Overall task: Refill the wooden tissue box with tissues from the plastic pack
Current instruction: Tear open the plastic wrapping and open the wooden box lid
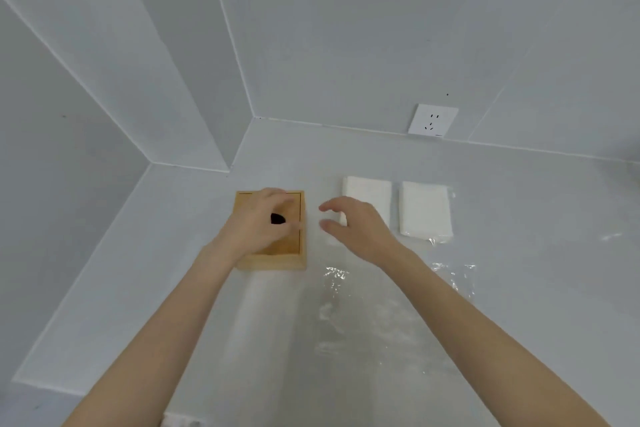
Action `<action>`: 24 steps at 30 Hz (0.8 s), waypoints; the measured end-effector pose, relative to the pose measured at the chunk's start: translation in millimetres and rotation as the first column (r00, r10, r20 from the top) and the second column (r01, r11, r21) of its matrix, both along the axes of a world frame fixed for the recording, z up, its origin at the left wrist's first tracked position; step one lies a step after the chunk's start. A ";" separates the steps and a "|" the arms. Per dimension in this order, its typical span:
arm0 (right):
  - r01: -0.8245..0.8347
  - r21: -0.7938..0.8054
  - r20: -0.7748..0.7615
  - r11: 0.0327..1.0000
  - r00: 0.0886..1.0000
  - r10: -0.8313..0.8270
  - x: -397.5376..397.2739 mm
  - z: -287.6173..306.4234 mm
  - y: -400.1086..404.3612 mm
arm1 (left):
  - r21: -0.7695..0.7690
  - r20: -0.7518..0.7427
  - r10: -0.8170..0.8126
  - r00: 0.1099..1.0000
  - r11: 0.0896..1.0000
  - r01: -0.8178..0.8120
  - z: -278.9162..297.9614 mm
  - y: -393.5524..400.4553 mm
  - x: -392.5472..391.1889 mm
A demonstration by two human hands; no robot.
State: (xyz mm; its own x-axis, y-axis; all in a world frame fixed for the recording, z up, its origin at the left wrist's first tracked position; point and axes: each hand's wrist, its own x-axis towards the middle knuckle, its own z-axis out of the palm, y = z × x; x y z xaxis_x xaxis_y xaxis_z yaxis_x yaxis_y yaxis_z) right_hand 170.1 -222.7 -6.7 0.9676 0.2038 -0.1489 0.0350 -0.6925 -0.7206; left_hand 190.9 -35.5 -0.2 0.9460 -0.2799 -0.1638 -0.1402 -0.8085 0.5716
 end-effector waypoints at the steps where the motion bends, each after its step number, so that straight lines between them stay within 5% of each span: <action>1: -0.063 -0.050 0.012 0.997 0.998 0.063 -4.0 -6.6 9.7 | 0.048 -0.014 -0.003 1.000 0.999 0.003 -4.5 10.4 -6.4; 7: -0.259 -0.302 0.028 0.917 0.960 0.280 -14.2 -37.8 45.9 | 0.237 -0.008 0.048 0.999 0.970 -0.045 -31.7 53.2 -32.1; 17: -0.198 -0.488 0.193 0.850 0.925 0.327 -19.2 -44.2 46.4 | 0.068 0.006 0.036 0.999 0.997 -0.036 -42.1 67.4 -27.4; 24: -0.182 -0.625 0.125 0.760 0.937 0.327 -28.8 -42.1 34.8 | 0.096 0.001 -0.054 0.999 0.994 0.053 -40.2 57.3 -24.0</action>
